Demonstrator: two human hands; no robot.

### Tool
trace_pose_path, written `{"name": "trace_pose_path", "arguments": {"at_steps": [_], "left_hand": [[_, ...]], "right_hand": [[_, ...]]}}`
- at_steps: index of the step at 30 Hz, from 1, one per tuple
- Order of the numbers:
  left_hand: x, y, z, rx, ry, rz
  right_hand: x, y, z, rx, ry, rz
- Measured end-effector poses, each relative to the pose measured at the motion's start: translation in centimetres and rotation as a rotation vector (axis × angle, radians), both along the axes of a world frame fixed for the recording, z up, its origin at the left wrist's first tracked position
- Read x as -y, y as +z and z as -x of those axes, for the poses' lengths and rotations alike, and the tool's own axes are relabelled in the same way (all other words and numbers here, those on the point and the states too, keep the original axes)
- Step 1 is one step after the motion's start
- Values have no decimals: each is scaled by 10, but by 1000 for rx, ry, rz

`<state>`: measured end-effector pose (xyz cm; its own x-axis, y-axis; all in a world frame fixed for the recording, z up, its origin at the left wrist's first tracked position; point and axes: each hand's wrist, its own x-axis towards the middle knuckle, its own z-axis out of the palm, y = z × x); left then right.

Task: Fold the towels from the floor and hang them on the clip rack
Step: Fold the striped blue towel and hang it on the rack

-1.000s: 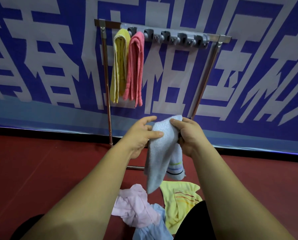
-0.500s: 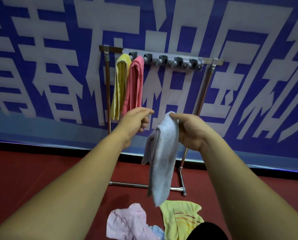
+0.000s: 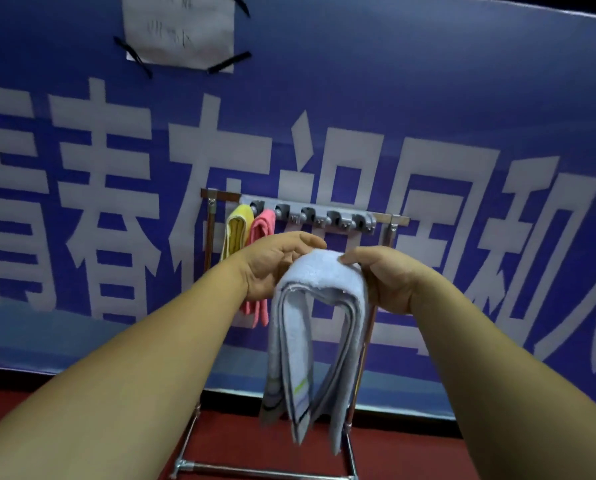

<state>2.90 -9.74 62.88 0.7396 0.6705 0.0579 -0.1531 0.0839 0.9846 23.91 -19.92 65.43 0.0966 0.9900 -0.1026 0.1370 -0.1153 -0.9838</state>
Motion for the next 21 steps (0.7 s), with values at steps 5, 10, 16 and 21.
{"name": "trace_pose_path", "arguments": {"at_steps": [5,10,16,21], "left_hand": [[1,8,-11,-42,40,-81],[-33,5,-20,-204,55,-155],[-101,9,-39,-197,20,-148],[-161,31,-63,-425,298,-439]], "right_hand": [[-15,4,-10,-38,-30,-45],[-55,6,-16,-30,19,-62],[-128,23,-28,112,31,-71],[-199,27,-44,270,-43,-113]]}}
